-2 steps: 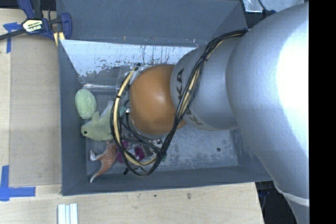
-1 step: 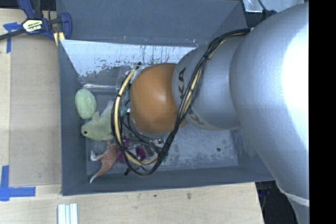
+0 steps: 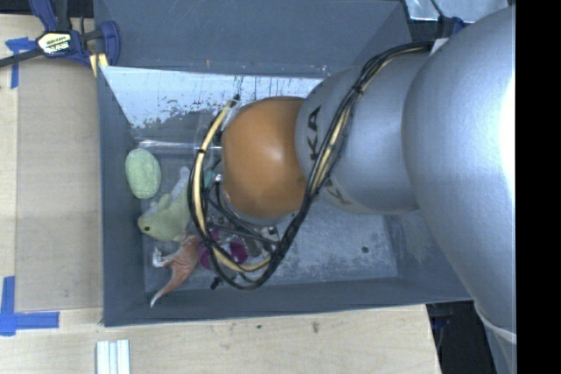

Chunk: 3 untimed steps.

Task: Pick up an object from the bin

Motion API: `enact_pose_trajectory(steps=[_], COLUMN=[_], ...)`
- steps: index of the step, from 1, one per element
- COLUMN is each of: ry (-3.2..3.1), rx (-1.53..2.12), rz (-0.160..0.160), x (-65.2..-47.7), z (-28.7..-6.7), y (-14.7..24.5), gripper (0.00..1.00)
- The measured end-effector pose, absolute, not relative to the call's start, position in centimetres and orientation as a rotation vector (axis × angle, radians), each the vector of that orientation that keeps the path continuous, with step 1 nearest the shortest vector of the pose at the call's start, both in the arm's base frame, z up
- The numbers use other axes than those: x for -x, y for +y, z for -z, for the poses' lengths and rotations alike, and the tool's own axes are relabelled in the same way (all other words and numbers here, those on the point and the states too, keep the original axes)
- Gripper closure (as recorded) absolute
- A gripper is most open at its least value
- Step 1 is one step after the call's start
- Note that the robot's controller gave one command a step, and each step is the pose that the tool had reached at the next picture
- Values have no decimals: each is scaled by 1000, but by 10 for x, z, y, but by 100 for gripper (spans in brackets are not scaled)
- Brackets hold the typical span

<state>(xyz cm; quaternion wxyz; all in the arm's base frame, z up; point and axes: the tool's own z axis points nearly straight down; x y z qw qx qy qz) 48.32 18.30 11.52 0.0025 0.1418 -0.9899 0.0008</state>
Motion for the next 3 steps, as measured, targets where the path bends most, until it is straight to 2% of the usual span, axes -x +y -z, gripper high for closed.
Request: enact_pose_trajectory(steps=[3], ry=[-3110], rx=[-445], rz=[-1], x=[-485], z=[-164], y=[184], gripper=[100])
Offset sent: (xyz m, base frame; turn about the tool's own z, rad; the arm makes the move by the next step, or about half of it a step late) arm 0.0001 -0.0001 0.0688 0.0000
